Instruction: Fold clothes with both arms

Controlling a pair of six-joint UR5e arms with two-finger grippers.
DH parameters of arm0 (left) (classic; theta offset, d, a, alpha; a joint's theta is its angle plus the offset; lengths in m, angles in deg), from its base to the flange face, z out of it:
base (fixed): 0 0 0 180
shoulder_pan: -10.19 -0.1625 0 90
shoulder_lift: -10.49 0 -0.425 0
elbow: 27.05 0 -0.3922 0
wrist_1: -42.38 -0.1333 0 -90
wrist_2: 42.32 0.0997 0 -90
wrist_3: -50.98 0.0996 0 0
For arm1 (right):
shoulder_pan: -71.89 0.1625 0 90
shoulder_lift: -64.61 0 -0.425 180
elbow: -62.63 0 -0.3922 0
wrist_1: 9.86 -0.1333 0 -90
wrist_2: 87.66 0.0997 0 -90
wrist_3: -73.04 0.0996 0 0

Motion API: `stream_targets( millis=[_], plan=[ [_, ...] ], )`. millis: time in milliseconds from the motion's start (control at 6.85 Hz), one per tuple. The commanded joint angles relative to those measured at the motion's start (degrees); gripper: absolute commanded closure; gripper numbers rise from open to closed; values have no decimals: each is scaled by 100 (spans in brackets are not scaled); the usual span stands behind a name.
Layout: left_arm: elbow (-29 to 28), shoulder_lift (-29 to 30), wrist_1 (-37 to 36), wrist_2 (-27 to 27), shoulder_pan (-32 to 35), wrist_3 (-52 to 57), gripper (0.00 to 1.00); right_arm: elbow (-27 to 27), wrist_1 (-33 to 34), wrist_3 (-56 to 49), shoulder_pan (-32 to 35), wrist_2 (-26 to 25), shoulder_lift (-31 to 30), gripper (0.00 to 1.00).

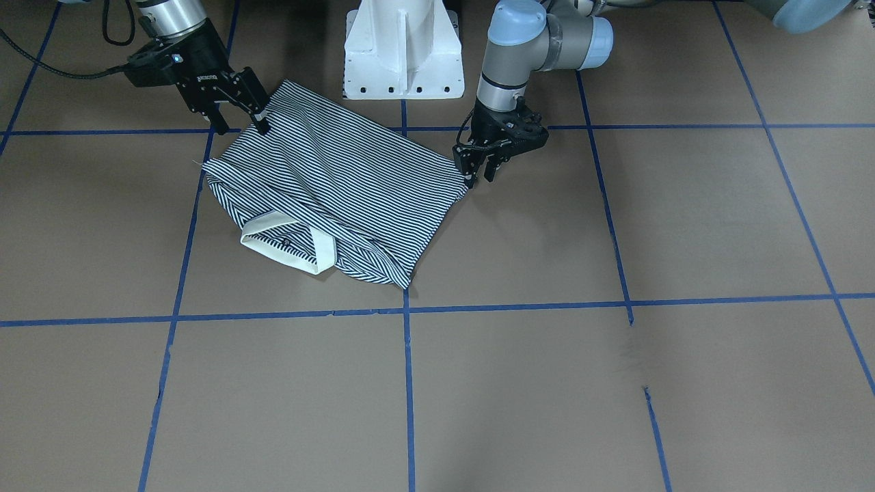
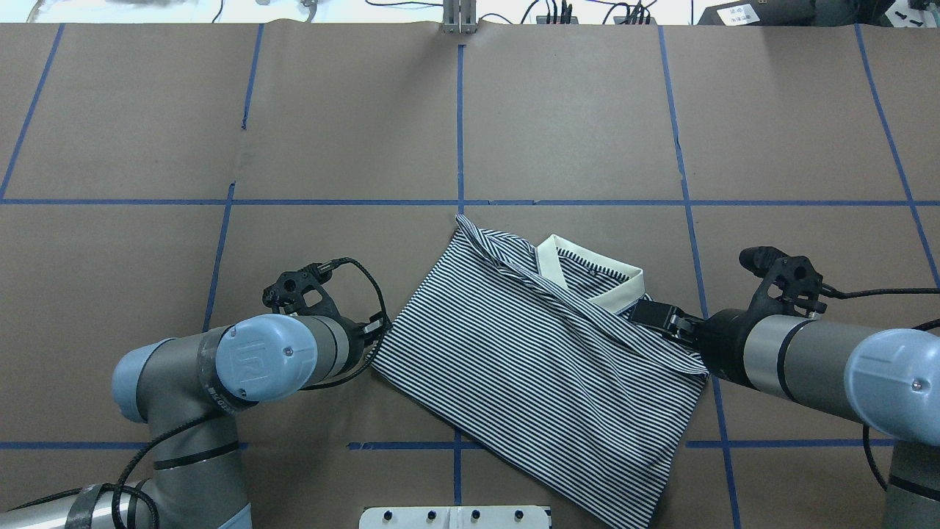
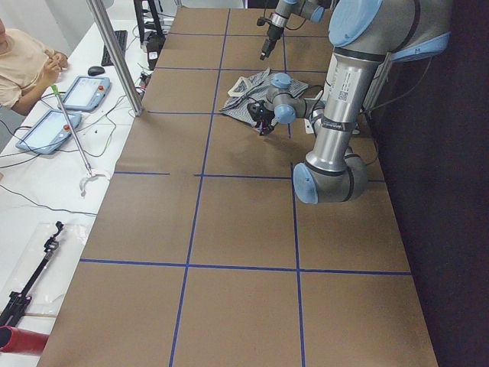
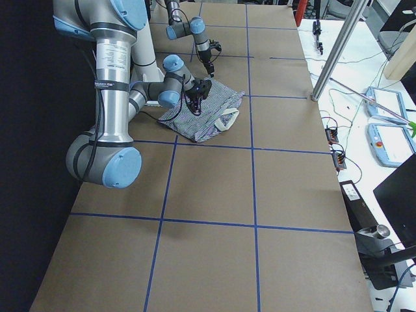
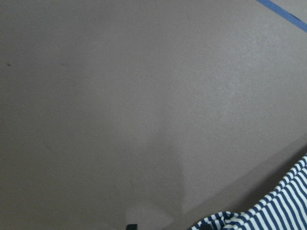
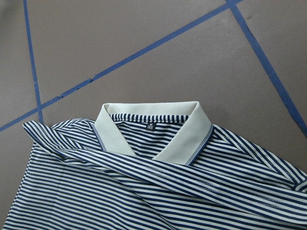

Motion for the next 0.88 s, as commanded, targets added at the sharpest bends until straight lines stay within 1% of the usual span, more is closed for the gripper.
stream_targets(
  millis=[0, 292, 438, 730],
  plan=[
    [-2, 81, 5, 0, -35, -26, 47, 63, -9, 7, 5, -7, 48, 0],
    [59, 90, -4, 9, -70, -26, 47, 63, 0, 7, 5, -7, 57, 0],
    [7, 12, -4, 157, -314, -26, 47, 63, 0, 7, 5, 1, 57, 0],
    [-37, 3, -12, 255, -343, -26, 48, 63, 0, 7, 14, -7, 57, 0]
  ],
)
